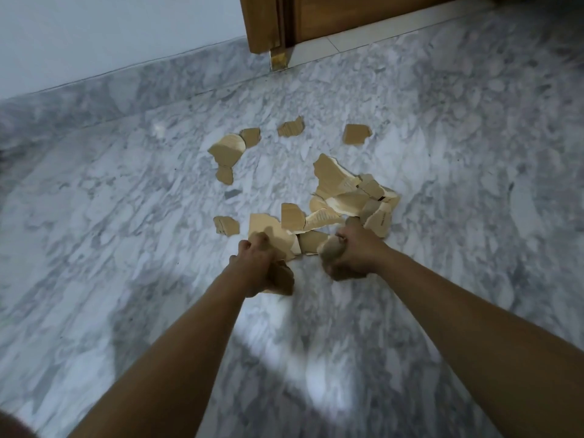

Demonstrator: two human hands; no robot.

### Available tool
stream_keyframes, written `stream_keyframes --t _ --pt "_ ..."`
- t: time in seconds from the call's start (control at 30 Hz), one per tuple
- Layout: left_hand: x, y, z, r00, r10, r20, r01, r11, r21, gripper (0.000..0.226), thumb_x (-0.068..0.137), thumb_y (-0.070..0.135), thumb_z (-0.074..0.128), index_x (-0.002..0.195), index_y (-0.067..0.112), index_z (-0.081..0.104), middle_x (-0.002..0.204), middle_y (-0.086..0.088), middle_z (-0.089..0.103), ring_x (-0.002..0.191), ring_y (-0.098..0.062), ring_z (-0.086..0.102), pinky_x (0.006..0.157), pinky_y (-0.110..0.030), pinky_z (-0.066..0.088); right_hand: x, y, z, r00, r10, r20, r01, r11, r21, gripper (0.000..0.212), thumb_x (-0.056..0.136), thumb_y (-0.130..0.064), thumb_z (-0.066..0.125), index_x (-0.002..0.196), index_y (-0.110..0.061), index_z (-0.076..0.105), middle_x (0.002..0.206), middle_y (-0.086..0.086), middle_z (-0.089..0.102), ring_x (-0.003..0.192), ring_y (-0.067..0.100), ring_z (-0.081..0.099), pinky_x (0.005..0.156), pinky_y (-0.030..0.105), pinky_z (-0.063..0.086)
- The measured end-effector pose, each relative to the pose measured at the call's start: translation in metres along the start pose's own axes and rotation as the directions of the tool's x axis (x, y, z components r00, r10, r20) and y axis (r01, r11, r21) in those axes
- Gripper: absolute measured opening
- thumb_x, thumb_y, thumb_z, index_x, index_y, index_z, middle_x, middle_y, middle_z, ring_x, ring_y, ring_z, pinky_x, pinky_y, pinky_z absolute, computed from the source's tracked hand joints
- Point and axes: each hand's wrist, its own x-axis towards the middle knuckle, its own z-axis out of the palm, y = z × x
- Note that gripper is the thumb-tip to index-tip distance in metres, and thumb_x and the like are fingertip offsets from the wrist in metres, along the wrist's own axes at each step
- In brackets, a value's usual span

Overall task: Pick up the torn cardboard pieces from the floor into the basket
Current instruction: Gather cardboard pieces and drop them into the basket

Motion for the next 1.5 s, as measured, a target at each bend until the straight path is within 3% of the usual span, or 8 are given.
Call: stream_keyframes --t 0.13,0.27,0.47,0.7,0.8,0.93,1.2,1.5 --pt "0.005 0.000 0.012 0.999 -0.020 -0.047 0.021 1.000 0.023 0.067 0.081 0.033 0.075 0.137 0.027 0.038 0.138 -0.011 0.030 0.117 -0.031 0.041 0.094 -0.043 0.049 0.020 -0.017 0.011 0.995 -0.058 -0.078 0.045 0.987 -0.154 0.048 0.067 -0.031 0.083 0.109 -0.019 0.066 0.118 0.006 0.060 0.114 0.030 0.058 0.087 0.039 0.055" --pt "0.000 -0.006 0.018 0.998 0.046 -0.030 -0.051 0.971 -0.234 0.070 0.080 0.031 0.076 0.137 0.025 0.034 0.130 -0.007 0.042 0.111 -0.024 0.053 0.092 -0.032 0.050 0.028 -0.013 0.039 0.997 0.018 -0.082 -0.043 0.948 -0.315 0.073 0.089 -0.039 0.065 0.147 -0.018 0.027 0.156 0.013 0.020 0.144 0.041 0.019 0.105 0.053 0.040" --pt "-0.003 -0.026 -0.005 0.998 -0.007 0.060 0.038 0.852 -0.521 0.074 0.075 0.017 0.081 0.121 0.024 0.023 0.102 -0.006 0.060 0.087 -0.018 0.059 0.067 -0.027 0.052 0.030 -0.010 0.037 0.984 0.167 0.055 -0.150 0.962 -0.229 0.067 0.063 -0.039 0.073 0.120 -0.017 0.047 0.120 0.012 0.046 0.122 0.039 0.050 0.092 0.048 0.047" --pt "0.030 -0.012 -0.027 0.995 -0.073 0.070 0.091 0.952 -0.293 0.106 0.070 0.028 0.085 0.152 0.027 0.017 0.148 -0.012 0.017 0.116 -0.038 0.054 0.093 -0.040 0.051 0.014 -0.002 0.038 0.989 0.111 0.103 -0.079 0.959 -0.272 0.026 0.071 -0.030 0.054 0.089 -0.012 0.050 0.108 0.013 0.052 0.112 0.036 0.053 0.091 0.044 0.050" --pt "0.037 -0.005 -0.012 0.989 -0.141 -0.054 0.135 0.985 -0.107 0.104 0.063 0.050 0.085 0.145 0.030 0.026 0.138 -0.006 0.032 0.117 -0.033 0.051 0.096 -0.048 0.047 0.015 -0.001 0.040 0.991 0.128 0.048 -0.110 0.952 -0.286 0.055 0.066 -0.038 0.054 0.113 -0.011 0.056 0.117 0.012 0.054 0.114 0.033 0.056 0.093 0.044 0.050" --pt "0.031 -0.007 -0.015 0.976 -0.146 -0.164 0.169 0.976 0.137 0.090 0.054 0.080 0.070 0.123 0.025 0.048 0.120 0.001 0.052 0.120 -0.029 0.043 0.101 -0.051 0.034 0.012 -0.003 0.038 0.993 0.121 0.007 -0.113 0.943 -0.313 0.052 0.068 -0.039 0.064 0.115 -0.017 0.057 0.114 0.006 0.061 0.109 0.029 0.061 0.091 0.044 0.051" --pt "0.006 -0.040 -0.014 0.986 -0.126 0.111 0.154 0.946 -0.284 0.058 0.063 0.052 0.085 0.102 0.018 0.060 0.102 -0.004 0.065 0.092 -0.020 0.060 0.073 -0.030 0.051 0.005 -0.001 0.033 0.978 0.052 0.200 0.023 0.934 -0.357 0.056 0.076 -0.038 0.071 0.129 -0.028 0.055 0.124 0.001 0.062 0.116 0.027 0.059 0.100 0.045 0.044" --pt "0.034 -0.117 -0.055 0.995 -0.099 -0.012 0.097 0.989 -0.109 0.073 0.062 0.052 0.085 0.121 0.025 0.052 0.134 -0.001 0.041 0.109 -0.028 0.051 0.093 -0.044 0.051 0.068 -0.073 -0.014 0.952 -0.217 0.218 0.304 0.773 -0.557 0.056 0.085 -0.050 0.039 0.131 -0.021 0.052 0.157 0.010 0.023 0.143 0.037 0.029 0.107 0.051 0.036"
